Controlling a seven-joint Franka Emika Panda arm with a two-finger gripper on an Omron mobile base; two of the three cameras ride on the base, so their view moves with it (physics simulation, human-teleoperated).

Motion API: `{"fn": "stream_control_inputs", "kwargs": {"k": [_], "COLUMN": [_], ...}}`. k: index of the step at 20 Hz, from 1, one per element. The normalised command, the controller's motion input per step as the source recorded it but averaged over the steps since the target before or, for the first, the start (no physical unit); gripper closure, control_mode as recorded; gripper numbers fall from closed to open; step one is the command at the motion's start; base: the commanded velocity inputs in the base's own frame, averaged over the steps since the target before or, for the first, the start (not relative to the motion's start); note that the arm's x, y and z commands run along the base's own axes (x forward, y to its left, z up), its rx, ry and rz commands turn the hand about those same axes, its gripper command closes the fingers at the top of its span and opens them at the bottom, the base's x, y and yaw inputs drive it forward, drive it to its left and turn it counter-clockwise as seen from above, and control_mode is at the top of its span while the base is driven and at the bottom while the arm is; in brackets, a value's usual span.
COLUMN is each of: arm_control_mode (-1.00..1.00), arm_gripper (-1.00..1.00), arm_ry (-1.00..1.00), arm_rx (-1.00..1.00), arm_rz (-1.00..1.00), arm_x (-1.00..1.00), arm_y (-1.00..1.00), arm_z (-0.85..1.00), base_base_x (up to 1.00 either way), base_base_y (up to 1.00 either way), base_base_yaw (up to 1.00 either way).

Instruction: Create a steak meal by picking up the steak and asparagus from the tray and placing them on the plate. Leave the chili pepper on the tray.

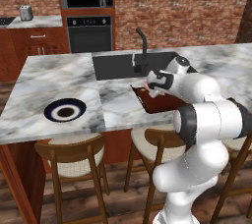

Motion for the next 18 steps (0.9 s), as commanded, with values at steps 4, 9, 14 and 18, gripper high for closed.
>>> {"fn": "stream_control_inputs", "kwargs": {"k": [4, 9, 14, 18], "arm_control_mode": [-1.00, -1.00, -1.00, -1.00], "arm_gripper": [1.00, 1.00, 1.00, 1.00], "arm_ry": [0.00, 0.06, 0.07, 0.02], "arm_rx": [0.00, 0.00, 0.00, 0.00], "arm_rz": [0.11, 0.11, 0.11, 0.12], "arm_x": [-0.62, -0.37, -0.07, 0.00], "arm_y": [0.97, 1.00, 1.00, 1.00], "arm_z": [0.69, 0.30, -0.03, -0.15], "base_base_x": [0.00, 0.00, 0.00, 0.00], "base_base_y": [0.00, 0.00, 0.00, 0.00], "base_base_yaw": [0.00, 0.00, 0.00, 0.00]}}
